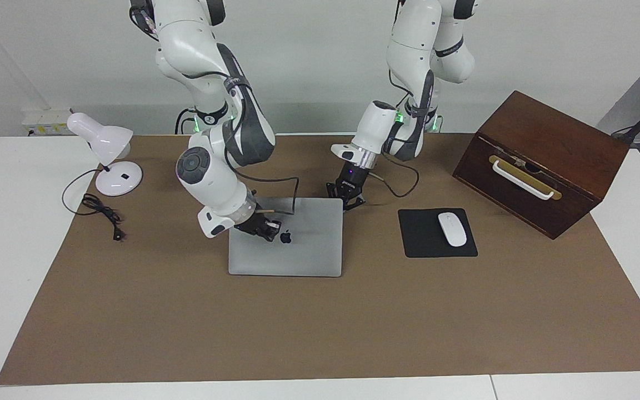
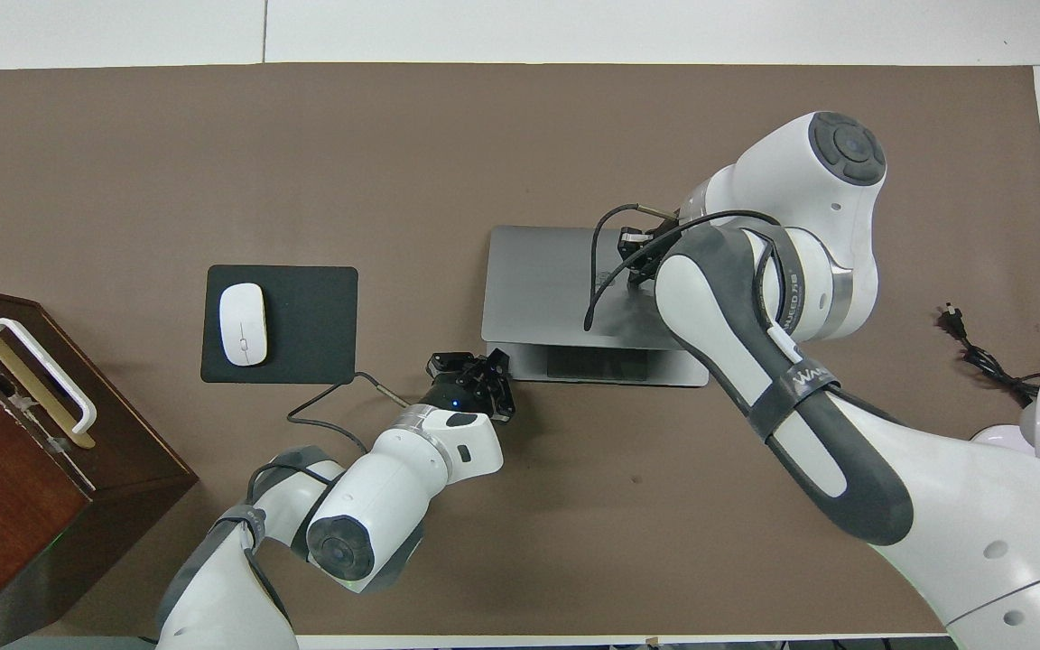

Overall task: Close laptop with both arms
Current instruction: 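Push the laptop lid down shut with the right gripper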

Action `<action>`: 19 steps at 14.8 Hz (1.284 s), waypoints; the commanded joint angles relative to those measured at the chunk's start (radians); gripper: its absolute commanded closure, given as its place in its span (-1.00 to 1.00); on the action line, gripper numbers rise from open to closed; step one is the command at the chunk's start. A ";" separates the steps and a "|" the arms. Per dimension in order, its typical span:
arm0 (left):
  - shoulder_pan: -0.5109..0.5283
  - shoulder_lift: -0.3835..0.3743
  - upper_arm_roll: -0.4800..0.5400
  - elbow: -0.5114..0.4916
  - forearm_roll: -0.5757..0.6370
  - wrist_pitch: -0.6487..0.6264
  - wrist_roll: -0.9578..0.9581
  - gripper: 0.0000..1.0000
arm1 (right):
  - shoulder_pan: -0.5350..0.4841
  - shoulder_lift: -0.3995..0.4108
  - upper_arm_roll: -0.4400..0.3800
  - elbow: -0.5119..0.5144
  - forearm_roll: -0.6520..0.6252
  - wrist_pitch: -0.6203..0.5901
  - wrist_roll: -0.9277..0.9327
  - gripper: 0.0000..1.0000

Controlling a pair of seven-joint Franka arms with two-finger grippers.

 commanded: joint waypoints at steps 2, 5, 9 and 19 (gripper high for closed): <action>-0.029 0.041 0.015 -0.078 -0.008 -0.026 0.013 1.00 | 0.003 -0.036 0.006 -0.085 0.019 0.062 0.036 1.00; -0.029 0.045 0.015 -0.081 -0.010 -0.026 0.013 1.00 | 0.005 -0.037 0.006 -0.093 0.019 0.066 0.039 1.00; -0.035 0.047 0.016 -0.083 -0.010 -0.026 0.014 1.00 | 0.014 -0.034 0.006 -0.120 0.039 0.107 0.053 1.00; -0.037 0.047 0.016 -0.089 -0.010 -0.026 0.019 1.00 | 0.031 -0.033 0.006 -0.151 0.045 0.151 0.055 1.00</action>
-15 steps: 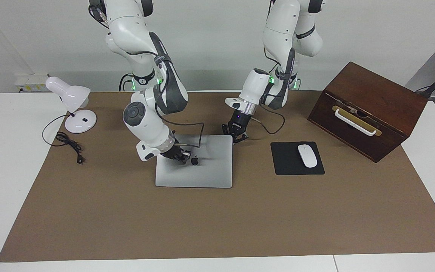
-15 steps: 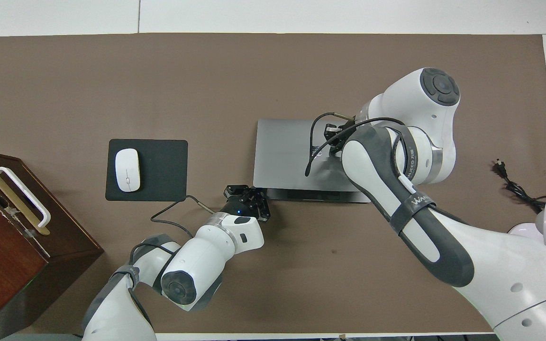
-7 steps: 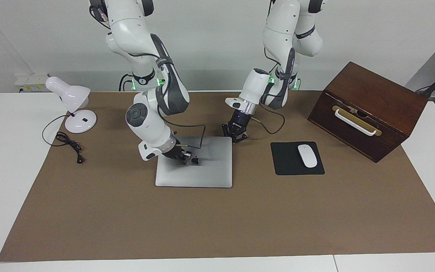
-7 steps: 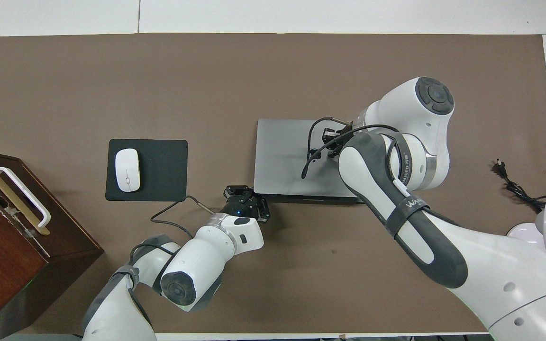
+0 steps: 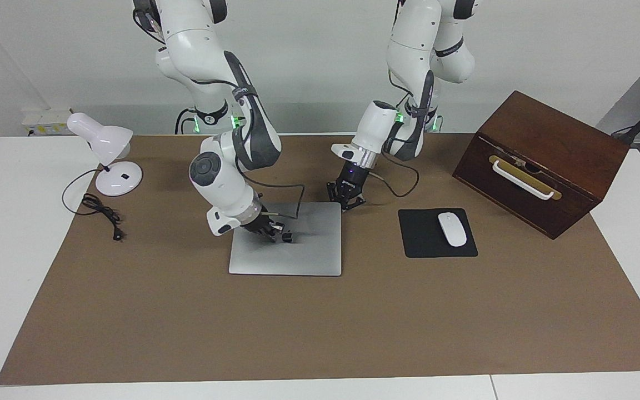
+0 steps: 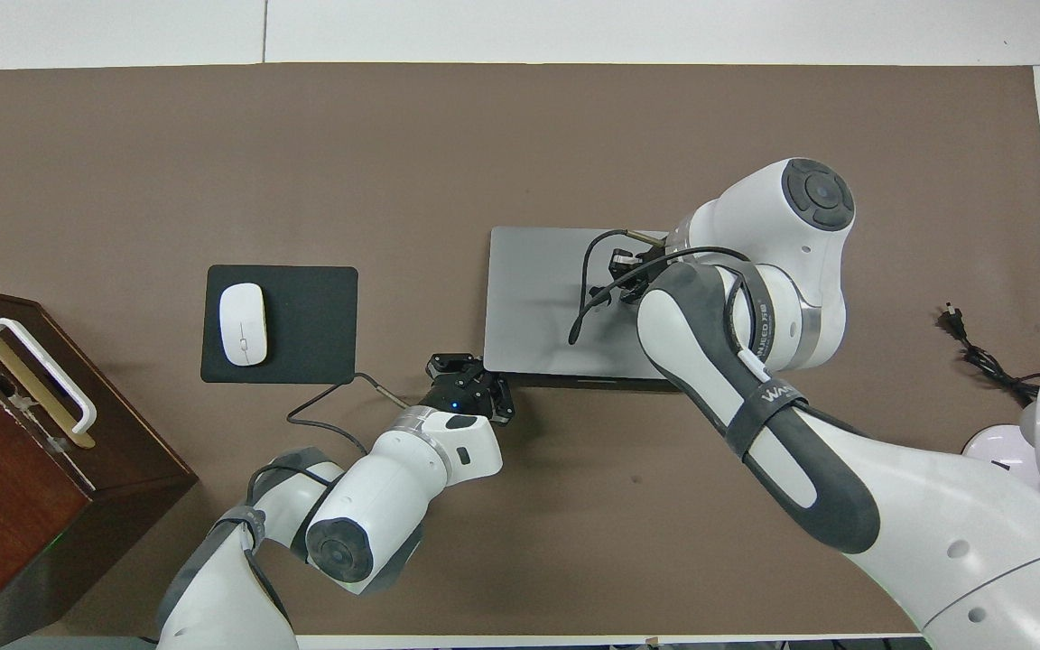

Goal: Close laptop with both arms

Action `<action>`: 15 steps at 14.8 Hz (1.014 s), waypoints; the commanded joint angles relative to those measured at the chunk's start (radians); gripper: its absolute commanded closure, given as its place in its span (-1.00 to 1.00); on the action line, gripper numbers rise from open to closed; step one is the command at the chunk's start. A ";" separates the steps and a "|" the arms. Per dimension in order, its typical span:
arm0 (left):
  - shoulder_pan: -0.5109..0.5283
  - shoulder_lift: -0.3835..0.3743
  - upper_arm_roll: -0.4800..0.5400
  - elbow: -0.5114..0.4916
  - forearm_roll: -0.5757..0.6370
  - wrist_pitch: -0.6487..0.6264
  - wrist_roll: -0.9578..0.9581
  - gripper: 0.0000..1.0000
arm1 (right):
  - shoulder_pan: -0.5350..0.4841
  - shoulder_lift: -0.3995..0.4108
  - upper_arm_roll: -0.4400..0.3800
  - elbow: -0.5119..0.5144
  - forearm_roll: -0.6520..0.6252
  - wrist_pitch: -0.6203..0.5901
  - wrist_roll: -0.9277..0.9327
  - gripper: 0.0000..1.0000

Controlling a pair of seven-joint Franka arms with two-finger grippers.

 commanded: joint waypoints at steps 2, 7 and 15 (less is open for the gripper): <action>-0.036 0.047 0.016 -0.083 -0.010 -0.035 0.011 1.00 | 0.004 -0.024 0.004 -0.037 0.025 0.029 0.017 1.00; -0.036 0.047 0.017 -0.079 -0.010 -0.035 0.009 1.00 | -0.031 -0.065 -0.011 0.043 0.005 -0.084 0.018 1.00; -0.022 0.018 0.016 -0.072 -0.010 -0.035 -0.009 1.00 | -0.165 -0.130 -0.010 0.143 -0.258 -0.180 -0.103 1.00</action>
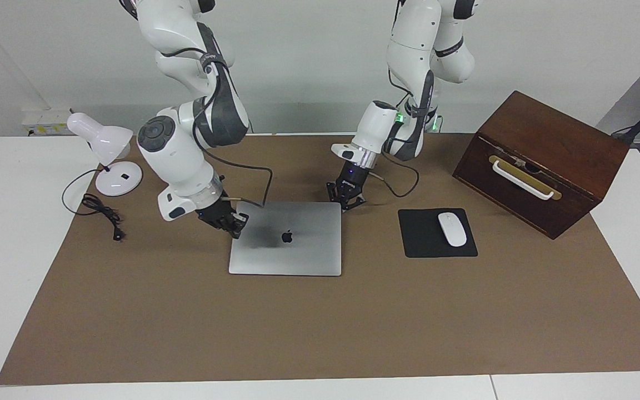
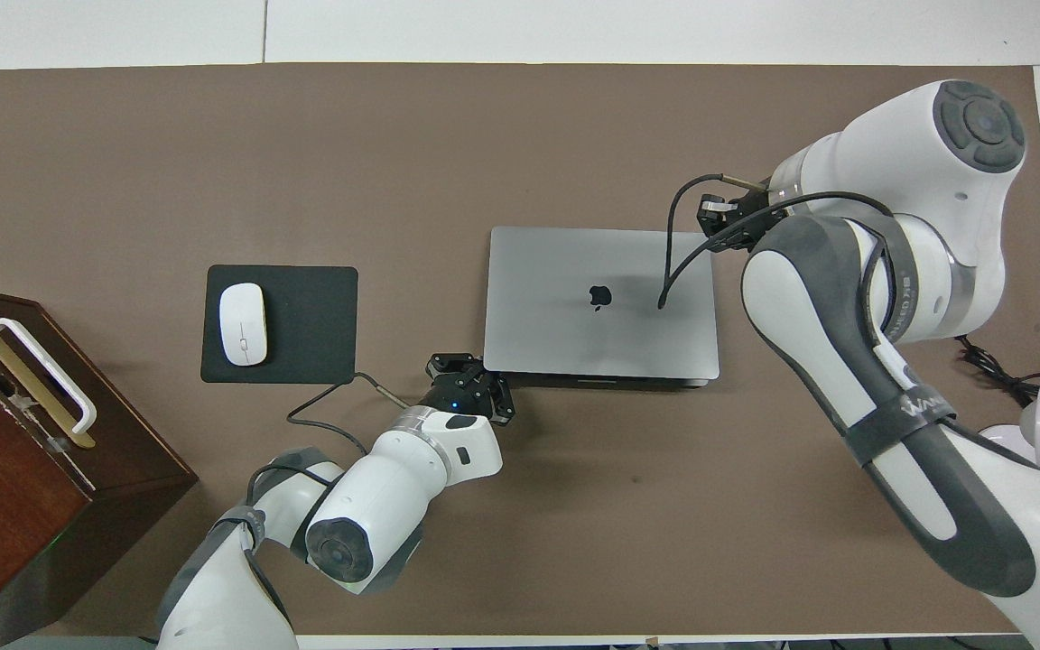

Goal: Close laptop with both arms

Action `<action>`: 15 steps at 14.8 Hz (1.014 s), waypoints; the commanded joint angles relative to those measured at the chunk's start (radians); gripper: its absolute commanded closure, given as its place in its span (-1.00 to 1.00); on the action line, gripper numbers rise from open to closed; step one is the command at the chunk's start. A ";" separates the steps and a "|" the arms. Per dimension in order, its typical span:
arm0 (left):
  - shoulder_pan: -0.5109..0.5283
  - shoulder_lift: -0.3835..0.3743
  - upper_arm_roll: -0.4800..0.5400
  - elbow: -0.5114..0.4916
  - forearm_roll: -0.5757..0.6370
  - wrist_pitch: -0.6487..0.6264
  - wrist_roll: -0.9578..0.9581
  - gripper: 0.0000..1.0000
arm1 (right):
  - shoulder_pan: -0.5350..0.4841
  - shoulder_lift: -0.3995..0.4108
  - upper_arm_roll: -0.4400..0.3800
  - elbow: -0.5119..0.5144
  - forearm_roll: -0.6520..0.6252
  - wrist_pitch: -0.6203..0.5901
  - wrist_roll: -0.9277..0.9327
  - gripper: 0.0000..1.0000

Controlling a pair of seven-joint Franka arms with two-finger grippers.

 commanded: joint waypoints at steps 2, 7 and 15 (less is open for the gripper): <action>-0.019 -0.020 0.015 -0.080 -0.010 -0.039 -0.022 1.00 | -0.094 0.000 0.008 0.136 -0.069 -0.147 -0.137 1.00; 0.004 -0.134 0.014 -0.105 -0.010 -0.137 -0.030 1.00 | -0.147 -0.074 0.008 0.180 -0.205 -0.286 -0.234 1.00; 0.107 -0.488 0.019 -0.044 -0.008 -0.772 -0.010 1.00 | -0.249 -0.195 0.010 0.088 -0.202 -0.301 -0.340 0.03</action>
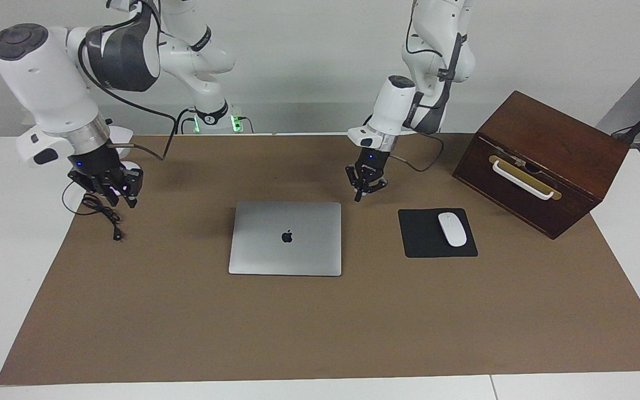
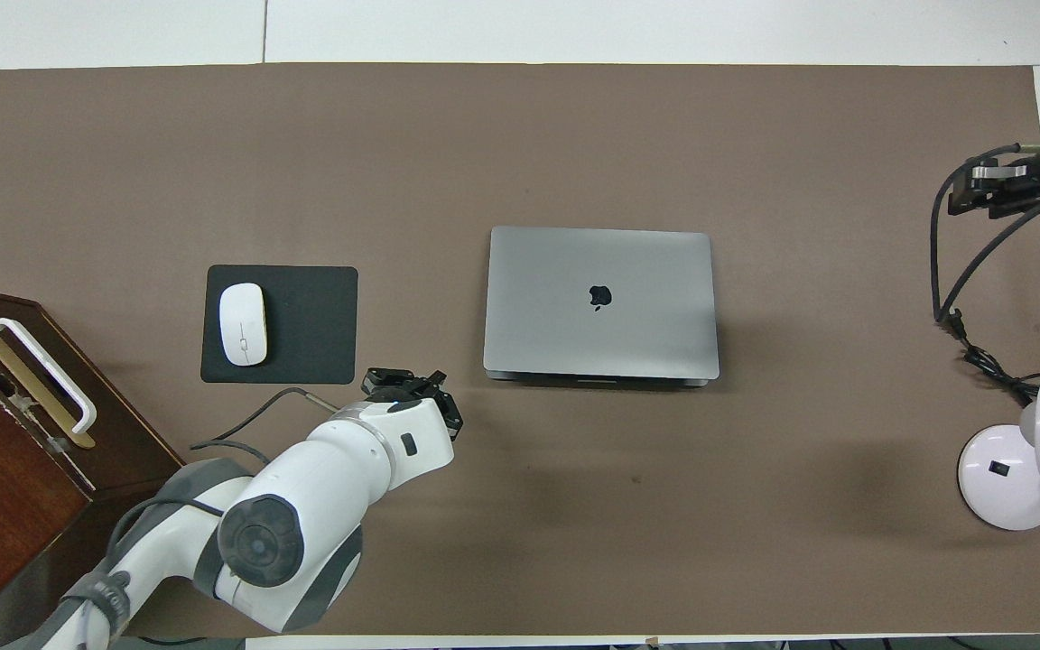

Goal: Close laptop with both arms

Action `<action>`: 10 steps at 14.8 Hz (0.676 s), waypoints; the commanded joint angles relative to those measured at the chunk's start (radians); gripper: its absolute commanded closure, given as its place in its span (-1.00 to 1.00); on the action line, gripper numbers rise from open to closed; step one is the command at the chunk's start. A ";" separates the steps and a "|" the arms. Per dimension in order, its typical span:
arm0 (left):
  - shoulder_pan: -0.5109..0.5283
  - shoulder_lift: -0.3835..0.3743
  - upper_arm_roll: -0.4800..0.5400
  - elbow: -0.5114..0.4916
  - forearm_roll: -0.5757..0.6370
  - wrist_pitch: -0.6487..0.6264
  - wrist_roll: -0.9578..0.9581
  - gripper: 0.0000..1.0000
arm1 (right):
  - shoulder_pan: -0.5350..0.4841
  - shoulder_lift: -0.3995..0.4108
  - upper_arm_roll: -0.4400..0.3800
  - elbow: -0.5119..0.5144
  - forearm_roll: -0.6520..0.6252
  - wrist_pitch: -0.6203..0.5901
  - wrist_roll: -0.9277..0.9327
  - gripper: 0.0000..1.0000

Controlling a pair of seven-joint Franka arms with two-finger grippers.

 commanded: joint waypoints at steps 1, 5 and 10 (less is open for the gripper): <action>0.045 -0.115 -0.001 0.046 -0.006 -0.234 0.029 1.00 | -0.026 -0.072 0.014 -0.102 -0.002 0.010 -0.011 -0.02; 0.111 -0.135 -0.001 0.282 -0.003 -0.616 0.032 1.00 | -0.028 -0.129 0.014 -0.145 0.002 0.012 0.003 -0.39; 0.180 -0.135 -0.001 0.438 0.004 -0.848 0.035 0.48 | -0.016 -0.186 0.021 -0.130 -0.012 0.009 -0.012 -0.93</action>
